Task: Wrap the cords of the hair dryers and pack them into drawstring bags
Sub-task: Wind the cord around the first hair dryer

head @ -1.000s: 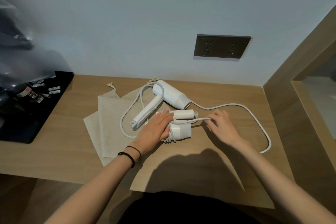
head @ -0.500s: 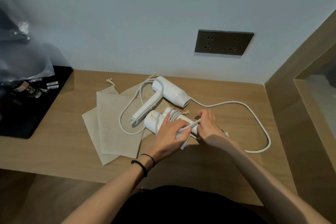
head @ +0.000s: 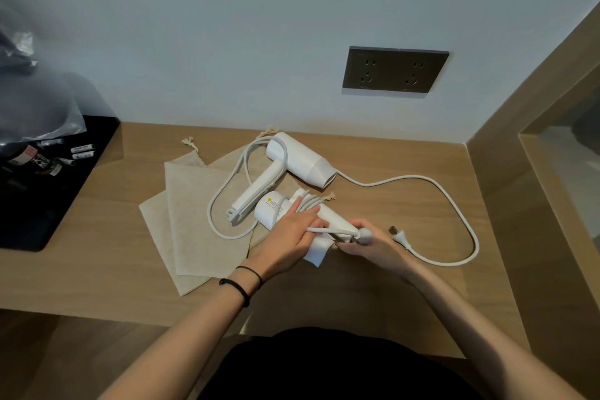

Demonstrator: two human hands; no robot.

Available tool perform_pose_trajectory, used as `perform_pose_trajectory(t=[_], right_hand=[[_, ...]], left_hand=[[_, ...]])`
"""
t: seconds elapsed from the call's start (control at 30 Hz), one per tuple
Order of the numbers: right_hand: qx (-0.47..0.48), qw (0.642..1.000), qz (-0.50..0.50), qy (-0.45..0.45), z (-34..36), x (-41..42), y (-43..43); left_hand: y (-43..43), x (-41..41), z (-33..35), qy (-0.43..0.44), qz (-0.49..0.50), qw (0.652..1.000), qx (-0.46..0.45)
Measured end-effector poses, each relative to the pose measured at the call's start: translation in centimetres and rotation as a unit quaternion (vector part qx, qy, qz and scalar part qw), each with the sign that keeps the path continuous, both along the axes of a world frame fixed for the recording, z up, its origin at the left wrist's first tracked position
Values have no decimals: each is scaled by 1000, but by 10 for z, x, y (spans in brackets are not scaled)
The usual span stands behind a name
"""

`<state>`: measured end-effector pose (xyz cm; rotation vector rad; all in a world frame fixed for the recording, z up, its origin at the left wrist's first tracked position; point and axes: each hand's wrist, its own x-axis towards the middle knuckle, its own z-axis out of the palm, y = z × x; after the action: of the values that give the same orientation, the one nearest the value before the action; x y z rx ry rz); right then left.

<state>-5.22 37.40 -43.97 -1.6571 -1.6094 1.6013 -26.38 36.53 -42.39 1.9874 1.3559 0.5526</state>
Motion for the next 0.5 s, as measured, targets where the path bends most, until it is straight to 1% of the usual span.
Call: perform_pose_trajectory(t=[0.07,0.2,0.37,0.43,0.5], right_hand=[[7,1000,-25,2,-3,-2,-2],[-7,985,-155,74,1,-11,1],[1,976,-196,94,31,-24,25],[21,971,-213,103,46,-31,34],[52,972,-211,94,63,-38,44]], left_hand=[[4,2,1,10,-17,1000,9],[13,4,4,30,-12,999,14],[20,2,17,6,4,999,51],[23,3,31,-4,20,998,53],[27,4,45,-31,42,997,57]])
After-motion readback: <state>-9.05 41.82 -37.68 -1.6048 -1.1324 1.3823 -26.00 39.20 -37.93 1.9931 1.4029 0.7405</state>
